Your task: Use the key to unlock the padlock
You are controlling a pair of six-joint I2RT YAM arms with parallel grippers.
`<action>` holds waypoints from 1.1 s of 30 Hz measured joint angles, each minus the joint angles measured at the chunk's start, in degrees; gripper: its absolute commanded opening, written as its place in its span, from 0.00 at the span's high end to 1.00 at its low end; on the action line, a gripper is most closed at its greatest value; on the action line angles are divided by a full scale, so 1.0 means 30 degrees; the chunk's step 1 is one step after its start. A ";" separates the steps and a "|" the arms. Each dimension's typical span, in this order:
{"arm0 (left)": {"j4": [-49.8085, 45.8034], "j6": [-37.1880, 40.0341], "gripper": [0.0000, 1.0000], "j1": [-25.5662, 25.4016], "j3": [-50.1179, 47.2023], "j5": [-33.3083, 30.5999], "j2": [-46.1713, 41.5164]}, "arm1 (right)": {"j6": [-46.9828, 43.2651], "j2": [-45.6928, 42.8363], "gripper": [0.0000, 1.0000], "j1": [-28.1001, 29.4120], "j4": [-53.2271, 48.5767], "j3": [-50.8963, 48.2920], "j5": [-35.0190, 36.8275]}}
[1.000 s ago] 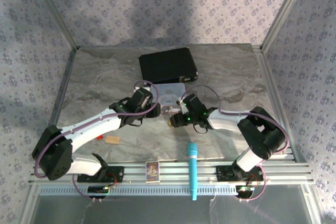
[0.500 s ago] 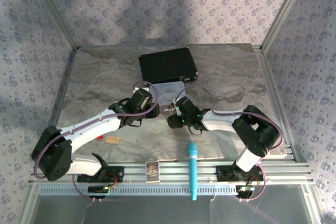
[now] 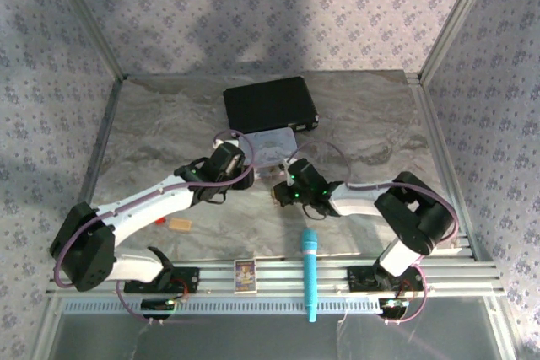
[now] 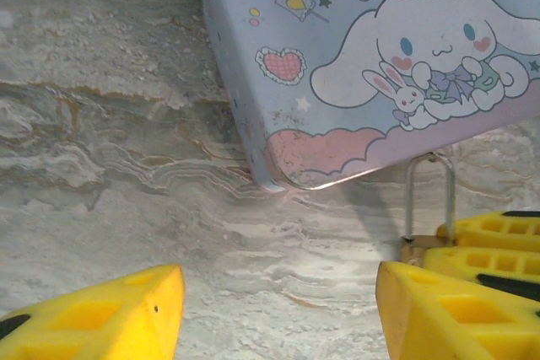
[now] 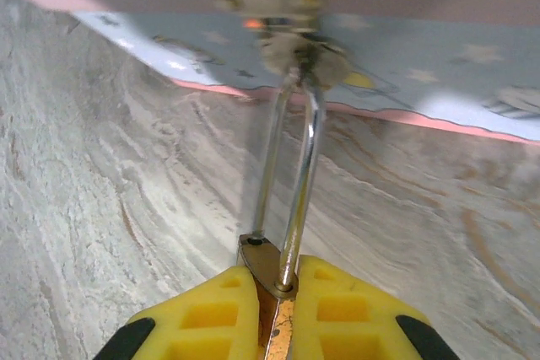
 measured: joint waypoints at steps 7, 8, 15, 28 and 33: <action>-0.0029 0.5617 0.36 -0.0022 0.3344 -0.0918 0.1967 | 0.0976 -0.0248 0.98 -0.1268 0.1683 -0.1231 -0.1596; 0.0044 0.6703 0.36 -0.0044 0.3869 -0.1035 0.2448 | 0.1122 -0.0248 0.98 -0.1348 0.1887 -0.1341 -0.1734; 0.0532 1.2976 0.36 -0.0670 0.5537 -0.1872 0.6455 | 0.2565 -0.0226 1.00 -0.2127 0.3497 -0.2295 -0.2820; 0.1253 1.6823 0.45 -0.3206 0.6557 -0.5690 0.8488 | 0.5603 0.0415 1.00 -0.2426 0.4903 -0.2535 -0.3184; 0.1559 1.7092 0.47 -0.3504 0.6404 -0.6142 0.8553 | 0.7890 0.0954 1.00 -0.2455 0.6324 -0.2827 -0.2929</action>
